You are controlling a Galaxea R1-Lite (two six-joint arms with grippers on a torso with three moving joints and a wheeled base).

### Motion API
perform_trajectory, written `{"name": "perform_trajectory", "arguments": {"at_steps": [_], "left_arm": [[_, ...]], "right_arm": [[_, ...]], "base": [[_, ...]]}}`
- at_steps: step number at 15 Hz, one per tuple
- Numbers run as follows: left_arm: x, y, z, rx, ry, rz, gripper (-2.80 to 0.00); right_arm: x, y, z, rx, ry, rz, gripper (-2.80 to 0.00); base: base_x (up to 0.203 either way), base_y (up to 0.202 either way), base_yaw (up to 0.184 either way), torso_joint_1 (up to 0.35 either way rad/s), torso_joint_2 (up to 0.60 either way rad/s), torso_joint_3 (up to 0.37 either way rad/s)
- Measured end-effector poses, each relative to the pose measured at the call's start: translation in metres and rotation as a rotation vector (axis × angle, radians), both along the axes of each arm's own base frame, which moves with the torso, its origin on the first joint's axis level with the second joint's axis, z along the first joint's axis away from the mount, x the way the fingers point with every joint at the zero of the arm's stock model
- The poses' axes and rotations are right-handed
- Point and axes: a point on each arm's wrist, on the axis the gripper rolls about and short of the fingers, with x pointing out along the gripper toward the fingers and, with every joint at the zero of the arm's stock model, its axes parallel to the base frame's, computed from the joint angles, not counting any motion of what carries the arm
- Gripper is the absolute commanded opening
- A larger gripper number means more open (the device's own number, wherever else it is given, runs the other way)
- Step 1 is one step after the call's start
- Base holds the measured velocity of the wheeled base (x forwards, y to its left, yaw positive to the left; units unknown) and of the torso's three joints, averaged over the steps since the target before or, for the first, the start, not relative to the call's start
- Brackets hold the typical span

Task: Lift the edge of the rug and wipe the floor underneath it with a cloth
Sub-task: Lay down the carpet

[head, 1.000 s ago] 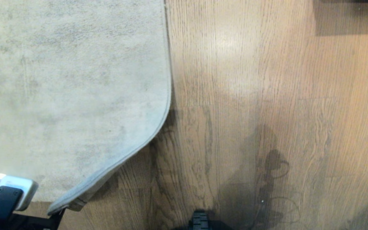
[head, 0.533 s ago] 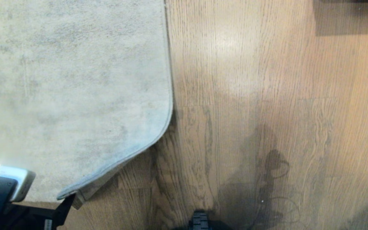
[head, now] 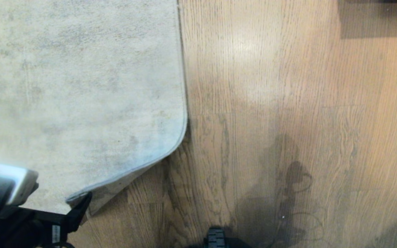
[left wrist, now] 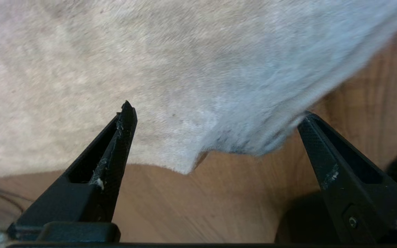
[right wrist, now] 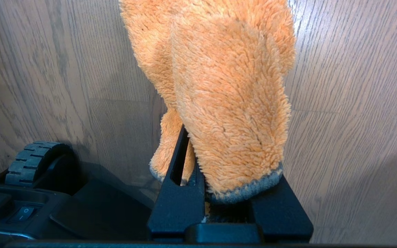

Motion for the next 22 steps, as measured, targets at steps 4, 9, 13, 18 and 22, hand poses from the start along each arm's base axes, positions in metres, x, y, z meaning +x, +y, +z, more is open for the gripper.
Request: {"name": "perform_trajectory", "arguments": {"at_steps": [4, 9, 13, 18, 22], "left_arm": [[-0.002, -0.002, 0.002, -0.007, -0.008, -0.026, 0.00], [-0.006, 0.000, -0.002, 0.000, -0.003, -0.044, 0.00], [-0.018, 0.010, -0.019, 0.032, 0.037, -0.059, 0.00], [-0.027, 0.016, -0.030, 0.037, 0.143, -0.186, 0.00], [-0.031, 0.018, -0.038, 0.060, 0.228, -0.238, -2.80]], "right_arm": [[0.000, 0.000, 0.000, 0.000, 0.000, 0.000, -2.80], [0.000, 0.000, 0.000, 0.000, 0.000, 0.000, -2.80], [0.000, 0.000, 0.000, -0.001, 0.000, 0.000, -2.80], [0.000, 0.000, 0.000, 0.000, 0.000, 0.000, -2.80], [0.000, 0.000, 0.000, 0.000, 0.000, 0.000, -2.80]], "base": [[0.000, 0.000, 0.000, 0.000, 0.00, 0.000], [0.000, 0.000, 0.000, 0.000, 0.00, 0.000], [0.000, 0.000, 0.000, 0.000, 0.00, 0.000], [0.000, 0.000, 0.000, 0.000, 0.00, 0.000], [0.000, 0.000, 0.000, 0.000, 0.00, 0.000]]}}
